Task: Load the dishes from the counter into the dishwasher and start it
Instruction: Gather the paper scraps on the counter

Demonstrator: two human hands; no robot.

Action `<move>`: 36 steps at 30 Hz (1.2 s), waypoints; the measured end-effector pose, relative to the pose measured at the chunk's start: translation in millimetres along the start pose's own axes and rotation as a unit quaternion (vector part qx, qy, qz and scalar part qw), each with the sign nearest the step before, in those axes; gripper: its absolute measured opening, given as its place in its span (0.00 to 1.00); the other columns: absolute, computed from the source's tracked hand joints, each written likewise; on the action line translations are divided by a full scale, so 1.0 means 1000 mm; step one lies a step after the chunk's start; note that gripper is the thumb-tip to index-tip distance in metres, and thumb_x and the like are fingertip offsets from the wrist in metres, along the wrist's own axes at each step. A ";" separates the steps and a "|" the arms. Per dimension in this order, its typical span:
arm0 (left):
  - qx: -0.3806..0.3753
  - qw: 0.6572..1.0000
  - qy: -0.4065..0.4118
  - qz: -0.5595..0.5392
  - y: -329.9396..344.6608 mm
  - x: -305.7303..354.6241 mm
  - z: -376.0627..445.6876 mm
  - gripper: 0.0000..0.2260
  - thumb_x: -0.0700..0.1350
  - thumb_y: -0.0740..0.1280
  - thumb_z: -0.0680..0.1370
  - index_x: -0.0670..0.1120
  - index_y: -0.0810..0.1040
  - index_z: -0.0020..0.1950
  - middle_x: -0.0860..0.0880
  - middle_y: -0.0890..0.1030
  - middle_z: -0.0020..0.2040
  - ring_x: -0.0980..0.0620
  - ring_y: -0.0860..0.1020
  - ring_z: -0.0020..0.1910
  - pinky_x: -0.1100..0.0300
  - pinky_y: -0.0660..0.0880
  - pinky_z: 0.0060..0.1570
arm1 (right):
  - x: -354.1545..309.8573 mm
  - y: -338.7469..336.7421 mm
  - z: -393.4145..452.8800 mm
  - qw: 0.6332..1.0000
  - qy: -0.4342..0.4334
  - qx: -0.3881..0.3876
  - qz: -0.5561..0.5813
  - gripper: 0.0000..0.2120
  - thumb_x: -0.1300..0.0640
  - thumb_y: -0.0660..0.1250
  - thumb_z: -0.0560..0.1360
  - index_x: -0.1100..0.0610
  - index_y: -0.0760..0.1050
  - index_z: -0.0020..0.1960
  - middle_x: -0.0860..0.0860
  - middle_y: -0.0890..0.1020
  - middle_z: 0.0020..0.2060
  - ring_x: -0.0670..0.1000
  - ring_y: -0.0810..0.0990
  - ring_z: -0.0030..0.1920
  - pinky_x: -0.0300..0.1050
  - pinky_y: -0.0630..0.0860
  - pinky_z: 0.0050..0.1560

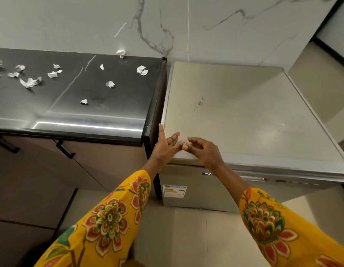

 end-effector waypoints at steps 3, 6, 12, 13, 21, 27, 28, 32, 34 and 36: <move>-0.012 1.000 -0.003 -0.001 -0.001 0.001 0.001 0.44 0.42 0.66 0.77 0.48 0.32 0.76 0.47 0.68 0.72 0.51 0.66 0.71 0.57 0.63 0.67 | 0.001 0.001 0.005 1.000 0.009 0.019 -0.003 0.26 0.45 0.70 0.70 0.57 0.75 0.64 0.52 0.80 0.60 0.49 0.77 0.60 0.46 0.74 0.62; -0.017 1.000 -0.012 -0.015 -0.004 0.003 0.004 0.38 0.46 0.64 0.79 0.46 0.39 0.77 0.48 0.69 0.72 0.50 0.67 0.71 0.59 0.64 0.65 | -0.005 0.002 0.017 0.998 0.023 0.050 -0.015 0.23 0.45 0.69 0.72 0.57 0.77 0.62 0.51 0.81 0.57 0.46 0.78 0.56 0.35 0.73 0.55; 0.097 0.992 0.065 0.040 -0.063 0.023 0.019 0.19 0.47 0.57 0.82 0.45 0.66 0.73 0.46 0.73 0.68 0.50 0.70 0.68 0.59 0.66 0.66 | -0.041 0.041 0.053 0.992 0.003 0.107 -0.065 0.22 0.45 0.63 0.76 0.59 0.76 0.62 0.54 0.80 0.59 0.52 0.77 0.60 0.43 0.72 0.60; 0.118 0.989 0.079 0.049 -0.081 0.026 0.022 0.18 0.47 0.57 0.82 0.44 0.68 0.72 0.46 0.74 0.68 0.50 0.71 0.67 0.58 0.67 0.67 | -0.050 0.051 0.060 0.991 -0.003 0.112 -0.073 0.22 0.45 0.63 0.77 0.59 0.76 0.62 0.55 0.79 0.59 0.53 0.76 0.61 0.44 0.71 0.61; 0.199 0.957 0.089 0.191 -0.225 0.013 0.040 0.23 0.50 0.59 0.81 0.44 0.62 0.75 0.45 0.68 0.72 0.49 0.69 0.69 0.62 0.64 0.64 | -0.105 0.158 0.121 0.987 -0.053 0.064 -0.137 0.31 0.43 0.64 0.76 0.58 0.64 0.72 0.54 0.65 0.73 0.52 0.61 0.74 0.46 0.59 0.72; 0.197 0.932 0.036 0.304 -0.299 -0.012 0.064 0.35 0.57 0.60 0.79 0.42 0.48 0.78 0.46 0.48 0.79 0.49 0.45 0.77 0.49 0.42 0.74 | -0.117 0.209 0.166 0.972 -0.017 0.075 -0.224 0.40 0.36 0.61 0.74 0.56 0.52 0.77 0.53 0.53 0.77 0.54 0.48 0.77 0.55 0.44 0.74; 0.197 0.927 0.034 0.316 -0.307 -0.013 0.069 0.37 0.58 0.60 0.78 0.42 0.47 0.78 0.46 0.46 0.79 0.50 0.43 0.77 0.48 0.41 0.74 | -0.118 0.213 0.171 0.966 -0.009 0.076 -0.245 0.41 0.35 0.60 0.73 0.56 0.51 0.77 0.53 0.52 0.77 0.55 0.47 0.77 0.55 0.43 0.74; 0.199 0.919 0.016 0.340 -0.331 -0.014 0.091 0.40 0.60 0.61 0.77 0.42 0.45 0.78 0.46 0.44 0.79 0.49 0.43 0.77 0.47 0.42 0.74 | -0.117 0.220 0.187 0.947 0.019 0.082 -0.310 0.44 0.30 0.56 0.72 0.54 0.47 0.77 0.52 0.49 0.77 0.55 0.45 0.77 0.55 0.41 0.74; 0.199 0.917 0.006 0.347 -0.339 -0.013 0.100 0.40 0.61 0.61 0.77 0.42 0.45 0.78 0.45 0.43 0.78 0.48 0.42 0.77 0.48 0.42 0.74 | -0.117 0.220 0.193 0.941 0.034 0.088 -0.326 0.45 0.28 0.55 0.71 0.53 0.47 0.77 0.52 0.49 0.77 0.55 0.44 0.77 0.56 0.42 0.74; 0.201 0.911 0.001 0.361 -0.345 -0.012 0.108 0.41 0.61 0.62 0.76 0.42 0.44 0.78 0.45 0.44 0.79 0.48 0.43 0.77 0.49 0.42 0.74 | -0.118 0.220 0.200 0.936 0.046 0.090 -0.338 0.46 0.27 0.55 0.70 0.53 0.47 0.77 0.52 0.48 0.77 0.56 0.44 0.77 0.56 0.42 0.74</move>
Point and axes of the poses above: each hand's wrist, its own z-axis towards the middle knuckle, its own y-axis out of the palm, x = y × z, the point moved 6 cm from there along z, towards the middle knuckle
